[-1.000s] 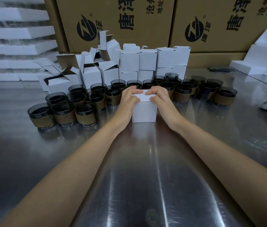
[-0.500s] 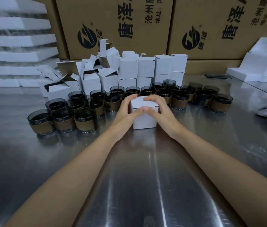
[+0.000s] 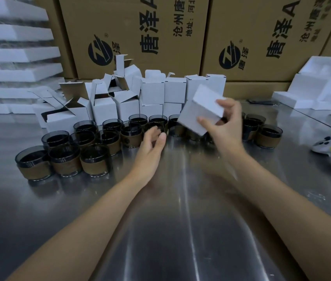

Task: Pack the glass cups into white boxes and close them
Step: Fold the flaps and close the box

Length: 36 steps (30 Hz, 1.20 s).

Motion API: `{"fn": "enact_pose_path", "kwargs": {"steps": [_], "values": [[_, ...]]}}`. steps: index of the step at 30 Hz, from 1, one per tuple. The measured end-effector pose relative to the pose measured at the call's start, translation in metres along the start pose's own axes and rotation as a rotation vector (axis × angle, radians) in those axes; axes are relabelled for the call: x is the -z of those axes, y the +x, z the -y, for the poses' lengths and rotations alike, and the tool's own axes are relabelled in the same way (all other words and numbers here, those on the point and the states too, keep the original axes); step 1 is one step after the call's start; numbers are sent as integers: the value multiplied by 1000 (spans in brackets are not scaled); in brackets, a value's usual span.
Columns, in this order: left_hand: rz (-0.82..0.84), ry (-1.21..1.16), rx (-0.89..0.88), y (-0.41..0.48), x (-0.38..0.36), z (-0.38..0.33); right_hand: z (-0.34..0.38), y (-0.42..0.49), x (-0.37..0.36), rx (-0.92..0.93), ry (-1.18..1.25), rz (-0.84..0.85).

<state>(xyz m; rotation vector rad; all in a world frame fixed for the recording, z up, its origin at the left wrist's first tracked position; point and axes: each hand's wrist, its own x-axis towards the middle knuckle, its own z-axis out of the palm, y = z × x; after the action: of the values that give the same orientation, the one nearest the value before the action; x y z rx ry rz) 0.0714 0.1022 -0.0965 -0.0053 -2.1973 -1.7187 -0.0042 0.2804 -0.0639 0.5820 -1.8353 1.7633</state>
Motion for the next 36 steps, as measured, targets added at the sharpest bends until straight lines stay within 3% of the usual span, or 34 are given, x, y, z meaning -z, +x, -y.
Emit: {"fn": "enact_pose_path", "kwargs": {"steps": [3,7,16,23,36], "values": [[76,421,-51,4,-7,10,-9,45,31,-2,-186,-169],[154,802,-148,9,-17,21,-35,88,52,32,-464,-185],[137,801,-200,12,-18,29,-84,150,38,78,-601,-116],[144,790,-193,12,-18,27,-108,170,30,-126,-711,22],[154,831,-198,11,-18,28,-100,185,29,-258,-884,81]]}}
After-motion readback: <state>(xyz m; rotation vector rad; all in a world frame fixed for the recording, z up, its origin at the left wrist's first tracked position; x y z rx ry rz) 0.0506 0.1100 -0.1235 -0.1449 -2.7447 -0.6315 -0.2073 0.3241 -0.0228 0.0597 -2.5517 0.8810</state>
